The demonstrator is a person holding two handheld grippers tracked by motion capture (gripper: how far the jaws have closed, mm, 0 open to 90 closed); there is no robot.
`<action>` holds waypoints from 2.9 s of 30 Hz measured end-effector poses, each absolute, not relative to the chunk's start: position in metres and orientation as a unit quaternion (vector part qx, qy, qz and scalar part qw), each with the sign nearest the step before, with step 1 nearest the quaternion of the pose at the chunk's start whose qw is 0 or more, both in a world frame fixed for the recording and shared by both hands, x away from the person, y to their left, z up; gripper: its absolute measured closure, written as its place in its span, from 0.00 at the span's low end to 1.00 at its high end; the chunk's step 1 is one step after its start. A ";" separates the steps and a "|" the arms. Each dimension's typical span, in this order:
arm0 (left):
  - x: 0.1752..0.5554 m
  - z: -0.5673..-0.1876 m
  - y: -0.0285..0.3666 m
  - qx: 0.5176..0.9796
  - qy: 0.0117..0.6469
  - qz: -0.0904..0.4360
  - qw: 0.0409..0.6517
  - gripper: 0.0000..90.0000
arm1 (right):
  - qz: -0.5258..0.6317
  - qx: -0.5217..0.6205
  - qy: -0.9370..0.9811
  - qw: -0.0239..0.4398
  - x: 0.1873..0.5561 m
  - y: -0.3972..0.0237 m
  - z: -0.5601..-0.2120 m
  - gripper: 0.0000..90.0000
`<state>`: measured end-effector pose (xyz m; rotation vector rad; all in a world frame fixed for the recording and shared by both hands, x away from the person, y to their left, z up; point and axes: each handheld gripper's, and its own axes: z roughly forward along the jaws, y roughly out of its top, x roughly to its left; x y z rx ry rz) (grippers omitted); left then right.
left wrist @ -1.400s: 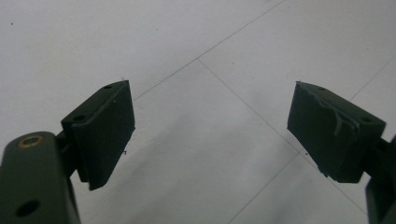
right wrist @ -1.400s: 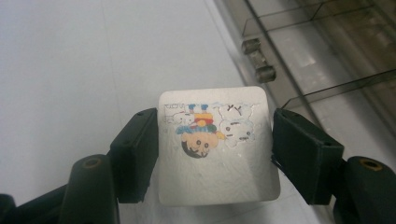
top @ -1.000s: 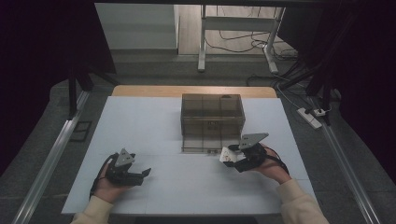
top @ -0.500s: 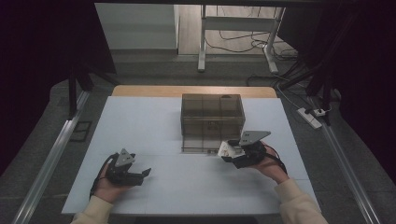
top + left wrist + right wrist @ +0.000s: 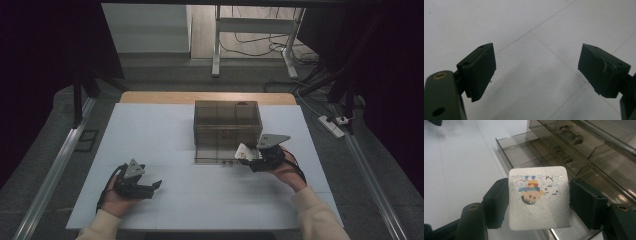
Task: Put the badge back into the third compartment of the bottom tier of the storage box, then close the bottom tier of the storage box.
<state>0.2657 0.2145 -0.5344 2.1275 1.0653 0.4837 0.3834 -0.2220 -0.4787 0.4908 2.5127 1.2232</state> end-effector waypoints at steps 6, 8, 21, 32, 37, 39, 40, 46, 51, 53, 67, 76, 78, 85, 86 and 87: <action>0.266 -0.535 0.215 0.822 0.412 0.187 0.348 0.17 | 0.420 0.172 0.876 0.163 0.393 -0.222 -0.476 0.36; 0.267 -0.535 0.215 0.822 0.411 0.186 0.348 0.17 | 0.421 0.174 0.875 0.165 0.397 -0.223 -0.478 0.36; 0.267 -0.536 0.213 0.825 0.409 0.183 0.344 0.16 | 0.399 0.174 0.884 0.172 0.416 -0.227 -0.488 0.36; 0.266 -0.535 0.214 0.824 0.408 0.183 0.347 0.16 | 0.390 0.170 0.889 0.169 0.421 -0.226 -0.490 0.36; 0.266 -0.535 0.215 0.824 0.408 0.183 0.348 0.16 | 0.388 0.174 0.890 0.163 0.423 -0.231 -0.491 0.36; 0.266 -0.535 0.214 0.825 0.407 0.182 0.347 0.16 | 0.390 0.176 0.890 0.157 0.424 -0.232 -0.492 0.34; 0.266 -0.536 0.214 0.826 0.406 0.182 0.347 0.16 | 0.390 0.177 0.890 0.156 0.424 -0.232 -0.492 0.33; 0.266 -0.535 0.214 0.825 0.407 0.183 0.348 0.16 | 0.402 0.179 0.884 0.155 0.421 -0.230 -0.488 0.32; 0.266 -0.535 0.214 0.826 0.406 0.182 0.346 0.16 | 0.408 0.180 0.882 0.156 0.419 -0.226 -0.487 0.33; 0.266 -0.535 0.214 0.825 0.407 0.182 0.346 0.16 | 0.409 0.183 0.881 0.154 0.418 -0.224 -0.487 0.33; 0.266 -0.535 0.214 0.824 0.408 0.183 0.348 0.16 | 0.426 0.192 0.871 0.149 0.411 -0.216 -0.481 0.35; 0.266 -0.535 0.215 0.823 0.409 0.184 0.348 0.16 | 0.421 0.213 0.867 0.160 0.399 -0.212 -0.479 0.36; 0.266 -0.536 0.214 0.824 0.409 0.183 0.348 0.16 | 0.422 0.215 0.865 0.164 0.395 -0.212 -0.477 0.36; 0.265 -0.535 0.215 0.824 0.407 0.185 0.348 0.16 | 0.434 0.203 0.862 0.163 0.377 -0.208 -0.476 0.41; 0.265 -0.535 0.215 0.824 0.407 0.185 0.349 0.16 | 0.435 0.200 0.862 0.164 0.374 -0.207 -0.476 0.42; 0.265 -0.535 0.214 0.824 0.407 0.184 0.348 0.16 | 0.438 0.198 0.862 0.163 0.372 -0.206 -0.476 0.43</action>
